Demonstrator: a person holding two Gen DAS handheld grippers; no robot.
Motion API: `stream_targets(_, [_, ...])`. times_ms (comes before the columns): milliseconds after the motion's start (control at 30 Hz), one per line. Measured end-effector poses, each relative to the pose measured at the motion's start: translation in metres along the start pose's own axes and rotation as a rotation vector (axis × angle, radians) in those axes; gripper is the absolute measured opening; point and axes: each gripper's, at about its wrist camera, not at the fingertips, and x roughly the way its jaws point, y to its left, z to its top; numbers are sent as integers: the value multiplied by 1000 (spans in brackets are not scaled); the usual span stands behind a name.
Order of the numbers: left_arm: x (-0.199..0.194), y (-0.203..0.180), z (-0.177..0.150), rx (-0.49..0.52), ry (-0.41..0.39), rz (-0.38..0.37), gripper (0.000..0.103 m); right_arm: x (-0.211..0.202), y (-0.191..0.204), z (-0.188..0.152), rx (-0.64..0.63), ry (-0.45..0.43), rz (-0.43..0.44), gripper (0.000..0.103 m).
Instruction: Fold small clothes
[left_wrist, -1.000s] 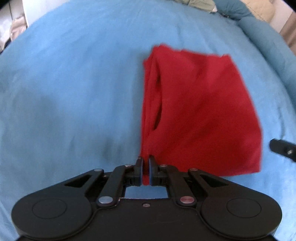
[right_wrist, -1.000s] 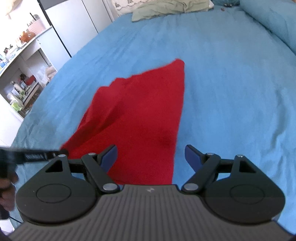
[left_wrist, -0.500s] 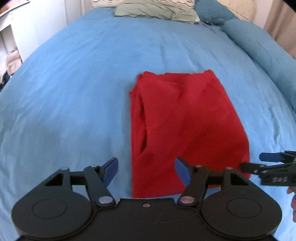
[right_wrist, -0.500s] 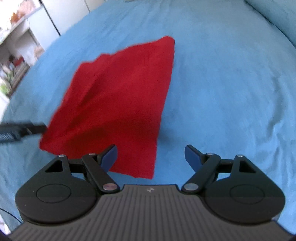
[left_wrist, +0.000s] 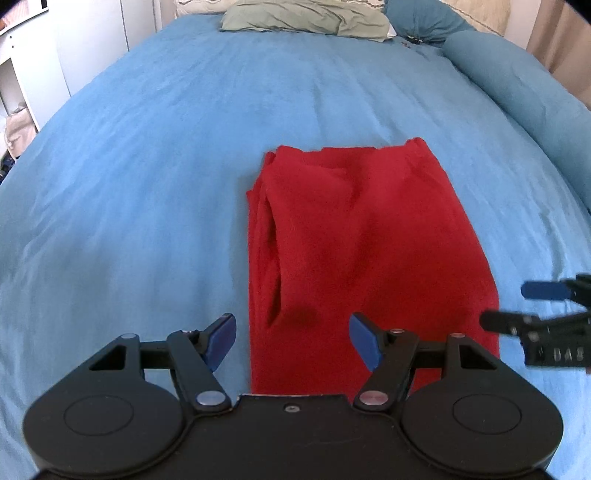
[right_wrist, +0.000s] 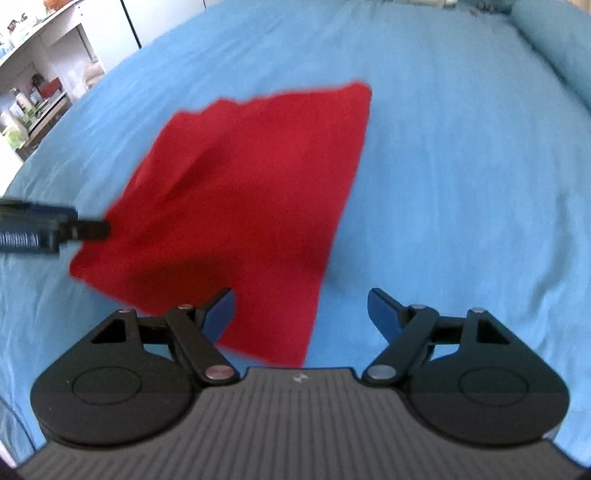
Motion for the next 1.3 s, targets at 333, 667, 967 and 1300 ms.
stream_targets(333, [57, 20, 46, 10, 70, -57, 72, 34, -37, 50, 241, 26, 127, 94])
stream_targets(667, [95, 47, 53, -161, 167, -257, 67, 75, -63, 50, 372, 144, 245, 95])
stream_targets(967, [93, 27, 58, -102, 144, -238, 31, 74, -62, 58, 314, 149, 291, 48])
stream_targets(1300, [56, 4, 59, -3, 77, -167, 26, 34, -43, 67, 244, 71, 259, 37])
